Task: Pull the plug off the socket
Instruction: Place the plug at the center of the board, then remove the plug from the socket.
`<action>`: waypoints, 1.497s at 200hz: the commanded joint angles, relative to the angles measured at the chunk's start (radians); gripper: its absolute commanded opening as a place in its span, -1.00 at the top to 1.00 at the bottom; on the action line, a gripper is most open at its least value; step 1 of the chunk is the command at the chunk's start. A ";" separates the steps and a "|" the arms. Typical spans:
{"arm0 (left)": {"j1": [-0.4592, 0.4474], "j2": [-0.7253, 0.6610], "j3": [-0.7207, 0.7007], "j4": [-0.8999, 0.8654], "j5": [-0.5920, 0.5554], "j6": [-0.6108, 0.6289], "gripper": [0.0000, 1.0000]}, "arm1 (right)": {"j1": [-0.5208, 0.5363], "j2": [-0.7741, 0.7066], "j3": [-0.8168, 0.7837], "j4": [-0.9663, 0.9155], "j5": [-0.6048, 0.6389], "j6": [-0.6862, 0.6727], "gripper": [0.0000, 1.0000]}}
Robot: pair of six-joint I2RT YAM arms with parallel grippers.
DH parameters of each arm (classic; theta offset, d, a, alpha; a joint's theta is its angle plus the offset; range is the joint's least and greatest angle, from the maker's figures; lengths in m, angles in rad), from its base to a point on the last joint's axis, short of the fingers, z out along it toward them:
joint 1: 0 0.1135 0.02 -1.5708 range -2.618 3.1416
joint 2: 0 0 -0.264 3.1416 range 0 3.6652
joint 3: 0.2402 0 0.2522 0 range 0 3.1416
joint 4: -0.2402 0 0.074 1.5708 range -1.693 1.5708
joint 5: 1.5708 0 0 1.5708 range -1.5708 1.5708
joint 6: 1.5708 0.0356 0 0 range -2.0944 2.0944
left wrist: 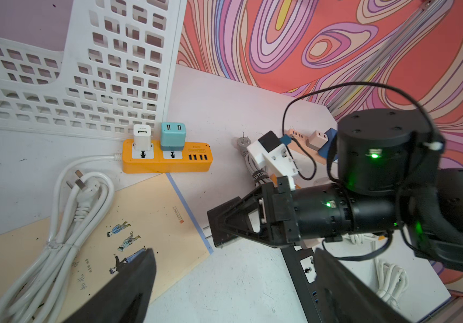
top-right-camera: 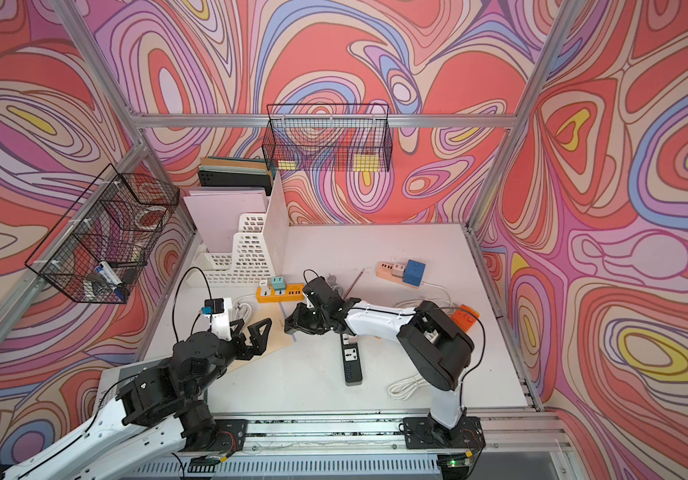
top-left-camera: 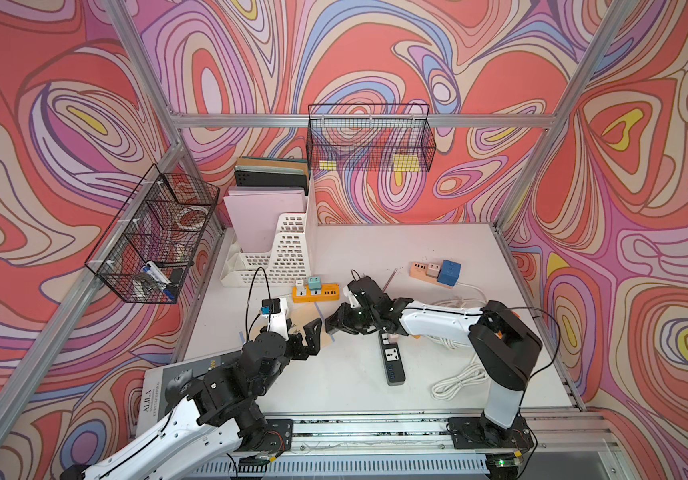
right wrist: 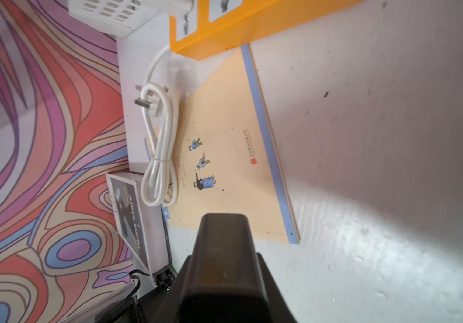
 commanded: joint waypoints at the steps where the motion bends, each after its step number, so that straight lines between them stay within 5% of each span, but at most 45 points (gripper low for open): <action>1: 0.005 -0.010 -0.008 -0.025 -0.014 -0.019 -0.86 | -0.016 0.063 0.089 -0.145 0.022 -0.061 0.39; 63: 0.006 0.005 -0.026 0.015 0.034 -0.057 -0.85 | -0.063 0.162 0.278 -0.378 0.115 -0.187 -0.27; 94: 0.005 0.021 -0.068 0.140 0.113 -0.079 -0.86 | -0.062 -0.004 0.246 -0.392 0.189 -0.281 -0.24; 127: 0.004 0.075 -0.194 0.407 0.235 -0.129 -0.87 | -0.058 -0.346 0.046 -0.295 0.252 -0.323 -0.20; 196: 0.007 0.380 -0.255 0.744 0.387 -0.257 -0.83 | -0.061 -1.068 -0.507 -0.367 0.554 -0.122 -0.19; 238: 0.007 0.577 -0.155 0.752 0.475 -0.343 -0.76 | -0.060 -1.159 -0.592 -0.393 0.533 -0.125 -0.22; 299: -0.009 0.734 0.058 0.517 0.438 -0.494 -0.74 | -0.061 -1.196 -0.688 -0.303 0.548 -0.190 -0.31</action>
